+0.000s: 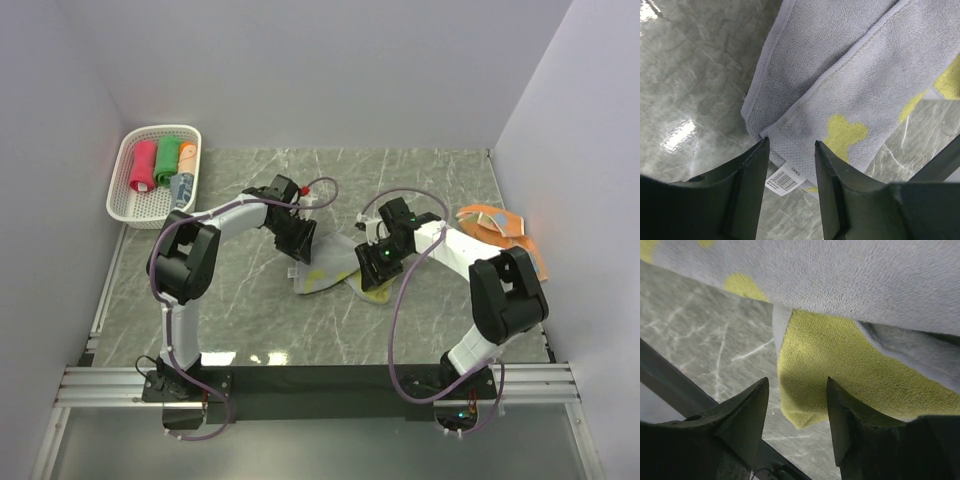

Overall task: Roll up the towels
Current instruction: Flatten the towel

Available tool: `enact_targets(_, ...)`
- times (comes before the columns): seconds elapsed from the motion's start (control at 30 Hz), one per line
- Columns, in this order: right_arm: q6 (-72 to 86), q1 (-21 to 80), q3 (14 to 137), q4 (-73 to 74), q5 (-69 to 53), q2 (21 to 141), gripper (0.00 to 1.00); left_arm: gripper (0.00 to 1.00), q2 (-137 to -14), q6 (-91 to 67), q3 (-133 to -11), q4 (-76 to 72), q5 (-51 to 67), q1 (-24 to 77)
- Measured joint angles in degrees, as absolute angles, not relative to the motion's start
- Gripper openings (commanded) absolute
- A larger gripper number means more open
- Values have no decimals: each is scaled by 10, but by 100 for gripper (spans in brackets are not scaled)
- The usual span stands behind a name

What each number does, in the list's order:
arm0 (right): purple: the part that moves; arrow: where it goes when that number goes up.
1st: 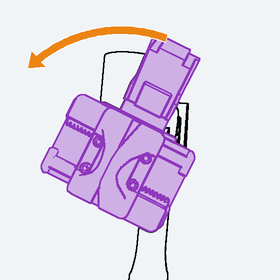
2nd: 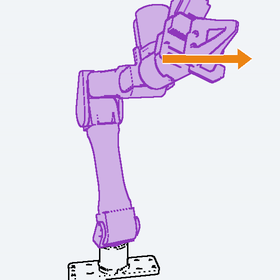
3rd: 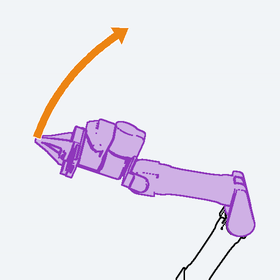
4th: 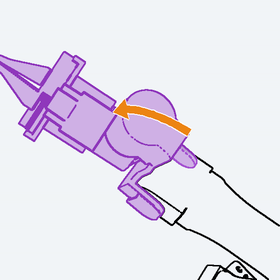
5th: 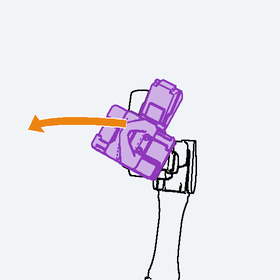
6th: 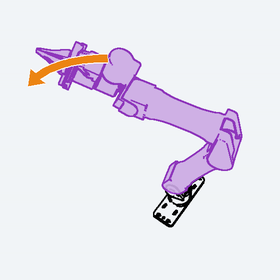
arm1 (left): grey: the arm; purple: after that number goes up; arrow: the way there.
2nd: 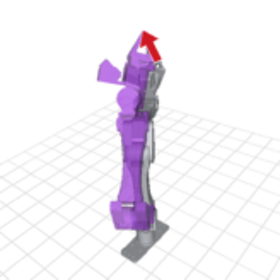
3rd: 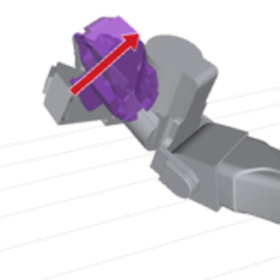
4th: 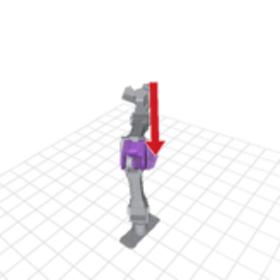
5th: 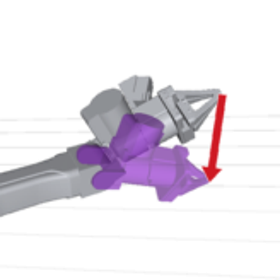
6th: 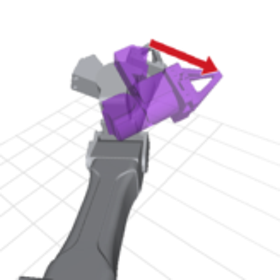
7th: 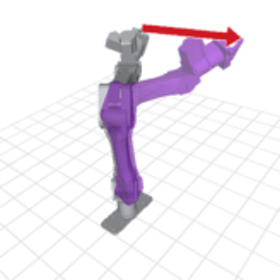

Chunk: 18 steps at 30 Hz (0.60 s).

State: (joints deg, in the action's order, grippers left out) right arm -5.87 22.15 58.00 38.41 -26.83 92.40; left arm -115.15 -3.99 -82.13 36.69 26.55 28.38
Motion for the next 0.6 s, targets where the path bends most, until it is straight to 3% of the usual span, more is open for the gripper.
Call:
enact_targets(0.33, -49, 238, 575, 364, -235, 941, 58, 47, -1151, -51, -816, 366, 256, 284)
enact_targets(0.43, -49, 240, 575, 361, -230, 950, 47, 41, -1151, -54, -816, 363, 256, 284)
enact_targets(0.6, -49, 240, 575, 359, -223, 955, 44, 19, -1152, -58, -816, 362, 256, 284)
